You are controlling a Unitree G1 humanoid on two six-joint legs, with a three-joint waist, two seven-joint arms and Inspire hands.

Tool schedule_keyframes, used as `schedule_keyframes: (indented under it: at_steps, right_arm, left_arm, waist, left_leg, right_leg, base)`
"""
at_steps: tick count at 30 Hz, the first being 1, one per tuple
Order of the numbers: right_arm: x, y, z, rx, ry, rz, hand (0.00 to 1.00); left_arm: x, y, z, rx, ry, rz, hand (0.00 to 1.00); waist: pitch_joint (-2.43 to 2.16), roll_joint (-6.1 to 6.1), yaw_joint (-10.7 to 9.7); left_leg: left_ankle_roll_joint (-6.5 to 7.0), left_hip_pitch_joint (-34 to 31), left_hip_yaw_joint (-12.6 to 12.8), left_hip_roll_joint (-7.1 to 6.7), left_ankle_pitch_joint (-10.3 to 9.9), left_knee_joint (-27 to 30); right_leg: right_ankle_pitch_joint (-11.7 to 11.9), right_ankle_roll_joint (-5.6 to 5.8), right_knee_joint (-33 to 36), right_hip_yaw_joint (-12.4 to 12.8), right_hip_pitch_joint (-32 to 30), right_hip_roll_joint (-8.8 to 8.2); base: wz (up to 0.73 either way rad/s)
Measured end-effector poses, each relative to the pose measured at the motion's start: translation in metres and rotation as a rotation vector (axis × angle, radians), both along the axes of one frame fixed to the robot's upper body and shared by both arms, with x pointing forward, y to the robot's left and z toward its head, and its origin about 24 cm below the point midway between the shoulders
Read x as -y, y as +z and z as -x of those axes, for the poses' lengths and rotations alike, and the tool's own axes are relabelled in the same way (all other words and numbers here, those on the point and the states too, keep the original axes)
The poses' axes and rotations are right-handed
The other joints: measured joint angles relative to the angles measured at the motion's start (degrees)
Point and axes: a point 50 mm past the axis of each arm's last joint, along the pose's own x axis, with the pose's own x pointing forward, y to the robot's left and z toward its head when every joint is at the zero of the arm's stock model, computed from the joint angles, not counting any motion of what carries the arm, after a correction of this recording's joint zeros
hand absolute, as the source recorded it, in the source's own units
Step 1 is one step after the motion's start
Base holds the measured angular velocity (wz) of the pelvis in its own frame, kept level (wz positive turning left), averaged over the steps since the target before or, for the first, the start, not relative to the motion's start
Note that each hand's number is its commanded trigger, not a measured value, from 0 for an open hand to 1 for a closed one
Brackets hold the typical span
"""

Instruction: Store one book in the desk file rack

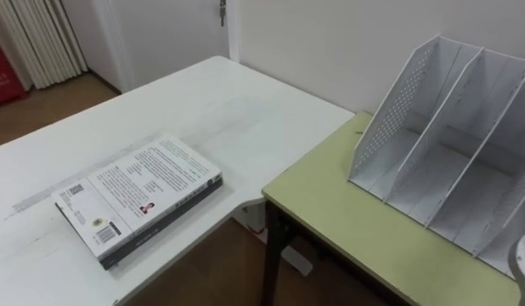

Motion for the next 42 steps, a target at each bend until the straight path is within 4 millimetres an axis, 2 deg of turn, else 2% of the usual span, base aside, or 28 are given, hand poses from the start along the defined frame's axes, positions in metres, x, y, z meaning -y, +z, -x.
schedule_keyframes:
  at_steps: [6, 19, 25, 30, 34, 42]
  right_arm:
    - [0.003, -0.009, -0.004, -0.052, 0.006, -0.012, 1.0]
    - [0.008, -0.007, -0.009, -0.048, 0.061, -0.073, 1.0]
    - [0.017, 0.0, -0.025, -0.042, 0.117, -0.141, 1.0]
    - [0.03, 0.002, -0.036, -0.042, 0.138, -0.221, 1.0]
    - [0.036, 0.005, -0.045, -0.028, 0.142, -0.278, 1.0]
    - [0.052, 0.011, -0.063, -0.051, 0.133, -0.346, 1.0]
  left_arm:
    - [0.0, 0.0, 0.0, -0.002, 0.003, -0.001, 0.0]
    - [-0.002, 0.0, 0.001, -0.009, 0.042, 0.002, 0.0]
    - [-0.004, -0.001, 0.003, -0.029, 0.046, -0.012, 0.0]
    - [-0.007, 0.0, 0.004, -0.039, 0.072, -0.01, 0.0]
    - [-0.009, 0.0, 0.003, -0.042, 0.073, -0.019, 0.0]
    - [-0.011, 0.0, -0.001, -0.06, 0.068, -0.035, 0.0]
  waist:
    - [0.02, -0.06, 0.0]
    - [0.16, -0.37, 0.01]
    - [0.22, -0.47, -0.25]
    - [0.3, -1.28, -0.25]
    - [0.4, -1.48, -0.23]
    - [0.23, -1.45, -0.13]
  left_leg:
    - [0.01, -0.09, -0.12, -0.09, 0.0, -0.03]
    - [0.01, -0.56, -0.19, -0.14, 0.0, -0.08]
    - [0.02, -0.39, -0.19, -0.14, 0.01, -0.03]
    - [0.03, -0.5, -0.29, -0.17, 0.01, 0.03]
    - [0.04, -0.56, -0.28, -0.2, 0.0, 0.2]
    - [0.06, -0.85, -0.62, -0.28, 0.01, 0.48]
  right_leg:
    - [-0.12, 0.07, 0.0, -0.07, -0.07, -0.08]
    - [-0.2, 0.1, -0.06, -0.09, -0.43, -0.13]
    - [-0.19, 0.09, 0.06, -0.11, -0.23, -0.14]
    - [-0.19, 0.09, 0.05, -0.14, 0.2, -0.15]
    - [-0.19, 0.1, 0.04, -0.14, 0.4, -0.22]
    - [-0.18, 0.12, 0.15, -0.44, -0.06, -0.32]
  base:
    - [0.0]
    - [0.0]
    - [0.0]
    - [0.0]
    - [0.0]
    - [0.02]
